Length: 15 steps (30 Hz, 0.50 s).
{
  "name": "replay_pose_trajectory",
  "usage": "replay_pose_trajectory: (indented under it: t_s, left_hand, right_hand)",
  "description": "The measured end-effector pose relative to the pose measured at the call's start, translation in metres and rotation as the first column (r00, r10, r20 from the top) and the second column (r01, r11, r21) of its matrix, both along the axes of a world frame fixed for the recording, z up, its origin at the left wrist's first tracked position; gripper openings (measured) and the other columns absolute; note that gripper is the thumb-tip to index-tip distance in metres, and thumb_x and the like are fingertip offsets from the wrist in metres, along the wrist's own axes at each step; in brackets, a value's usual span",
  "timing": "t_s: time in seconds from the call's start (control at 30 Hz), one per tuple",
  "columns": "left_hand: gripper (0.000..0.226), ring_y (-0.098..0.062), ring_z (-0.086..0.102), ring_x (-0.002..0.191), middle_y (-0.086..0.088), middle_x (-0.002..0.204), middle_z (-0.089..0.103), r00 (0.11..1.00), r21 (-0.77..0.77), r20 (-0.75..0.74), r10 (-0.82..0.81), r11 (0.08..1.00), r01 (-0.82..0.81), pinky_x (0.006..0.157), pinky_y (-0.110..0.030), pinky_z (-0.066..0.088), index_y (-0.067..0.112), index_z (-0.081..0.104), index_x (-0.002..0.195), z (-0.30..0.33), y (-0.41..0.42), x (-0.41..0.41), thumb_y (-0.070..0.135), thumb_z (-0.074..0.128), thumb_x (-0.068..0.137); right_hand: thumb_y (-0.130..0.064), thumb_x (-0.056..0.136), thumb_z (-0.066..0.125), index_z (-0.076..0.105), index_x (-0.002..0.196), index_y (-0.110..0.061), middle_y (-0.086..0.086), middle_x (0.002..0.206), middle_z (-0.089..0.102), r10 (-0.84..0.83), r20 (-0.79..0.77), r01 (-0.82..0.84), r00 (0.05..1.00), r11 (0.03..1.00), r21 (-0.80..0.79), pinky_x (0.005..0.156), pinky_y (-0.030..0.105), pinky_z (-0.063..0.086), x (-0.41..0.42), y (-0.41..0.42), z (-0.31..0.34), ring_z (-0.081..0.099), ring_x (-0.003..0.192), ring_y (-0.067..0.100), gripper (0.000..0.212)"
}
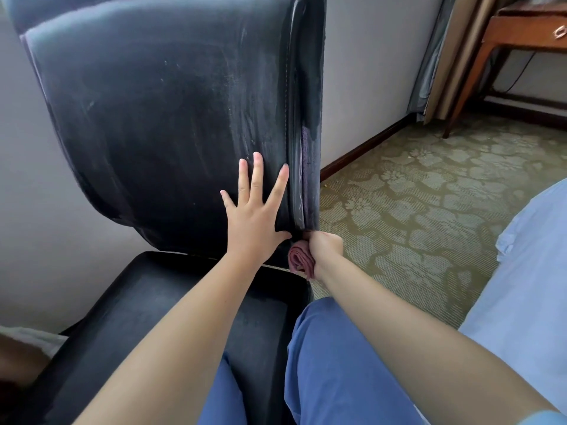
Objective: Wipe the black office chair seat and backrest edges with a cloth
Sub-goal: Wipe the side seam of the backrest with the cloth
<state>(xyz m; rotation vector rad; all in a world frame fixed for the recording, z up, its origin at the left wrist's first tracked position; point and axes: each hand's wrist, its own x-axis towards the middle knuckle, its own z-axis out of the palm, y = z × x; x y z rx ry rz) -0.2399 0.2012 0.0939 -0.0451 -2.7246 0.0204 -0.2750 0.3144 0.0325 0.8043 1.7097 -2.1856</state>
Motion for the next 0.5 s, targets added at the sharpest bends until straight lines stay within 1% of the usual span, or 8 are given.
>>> replay_pose_trajectory:
  t_s: [0.07,0.17,0.23,0.3,0.37,0.47,0.5]
  left_hand:
    - [0.132,-0.037,-0.011,0.145,-0.013,0.158,-0.014,1.0,0.004,0.012,0.004,1.0,-0.004,0.101,-0.073,0.024,0.034,-0.013,0.147,0.002,0.001,0.002,0.048,0.085,0.059]
    - [0.131,-0.035,-0.014,0.145,-0.01,0.157,-0.018,1.0,0.003,0.025,-0.005,1.0,0.005,0.103,-0.071,0.025,0.035,-0.017,0.146,0.005,0.001,0.006,0.047,0.084,0.062]
    - [0.131,-0.035,-0.015,0.145,-0.011,0.157,-0.019,0.999,0.001,0.035,-0.01,1.0,0.01,0.103,-0.07,0.027,0.035,-0.018,0.145,0.006,0.001,0.008,0.044,0.084,0.064]
    - [0.13,-0.034,-0.018,0.144,-0.01,0.157,-0.021,0.999,0.006,0.045,-0.008,1.0,0.008,0.105,-0.069,0.027,0.036,-0.022,0.144,0.007,0.003,0.009,0.042,0.083,0.066]
    - [0.13,-0.033,-0.02,0.144,-0.01,0.157,-0.023,0.999,0.017,0.046,-0.006,1.0,0.006,0.106,-0.068,0.025,0.037,-0.024,0.143,0.008,0.003,0.009,0.041,0.082,0.068]
    - [0.129,-0.033,-0.021,0.144,-0.009,0.156,-0.025,0.999,0.019,0.05,-0.004,1.0,0.003,0.107,-0.067,0.024,0.037,-0.025,0.142,0.006,0.004,0.008,0.042,0.081,0.069]
    - [0.129,-0.033,-0.02,0.144,-0.008,0.155,-0.025,0.999,0.018,0.048,-0.002,1.0,0.002,0.107,-0.067,0.025,0.037,-0.024,0.142,0.005,0.004,0.007,0.042,0.082,0.068]
  right_hand:
    - [-0.006,0.077,0.065,0.074,0.088,-0.009,0.01,0.085,0.07,0.011,-0.05,-0.01,0.999,1.0,0.017,0.072,0.034,0.056,0.006,0.002,0.005,0.067,0.078,0.027,0.014]
    - [-0.005,0.08,0.066,0.073,0.081,-0.015,0.01,0.087,0.071,0.074,-0.131,-0.066,0.989,0.996,0.064,0.079,0.034,0.056,0.017,0.007,0.007,0.066,0.081,0.026,0.013]
    - [-0.006,0.082,0.065,0.072,0.079,-0.018,0.01,0.088,0.071,0.097,-0.144,-0.08,0.985,0.989,0.121,0.079,0.034,0.054,0.017,0.008,0.006,0.065,0.081,0.026,0.015]
    - [-0.008,0.084,0.064,0.073,0.087,-0.015,0.008,0.089,0.07,0.098,-0.131,-0.075,0.986,0.982,0.172,0.076,0.03,0.053,0.015,0.009,0.004,0.065,0.082,0.025,0.013]
    - [-0.01,0.086,0.064,0.073,0.095,-0.011,0.006,0.085,0.068,0.06,-0.09,-0.044,0.994,0.985,0.169,0.075,0.028,0.052,0.015,0.007,0.0,0.064,0.081,0.025,0.012]
    - [-0.015,0.085,0.067,0.071,0.096,-0.009,0.003,0.076,0.063,-0.016,-0.021,0.018,1.0,0.991,0.135,0.082,0.036,0.055,0.012,0.001,-0.006,0.065,0.082,0.028,0.012]
    - [-0.015,0.084,0.068,0.071,0.095,-0.009,0.003,0.076,0.064,-0.037,-0.005,0.038,0.999,0.991,0.126,0.082,0.039,0.056,0.01,-0.001,-0.007,0.066,0.081,0.029,0.013]
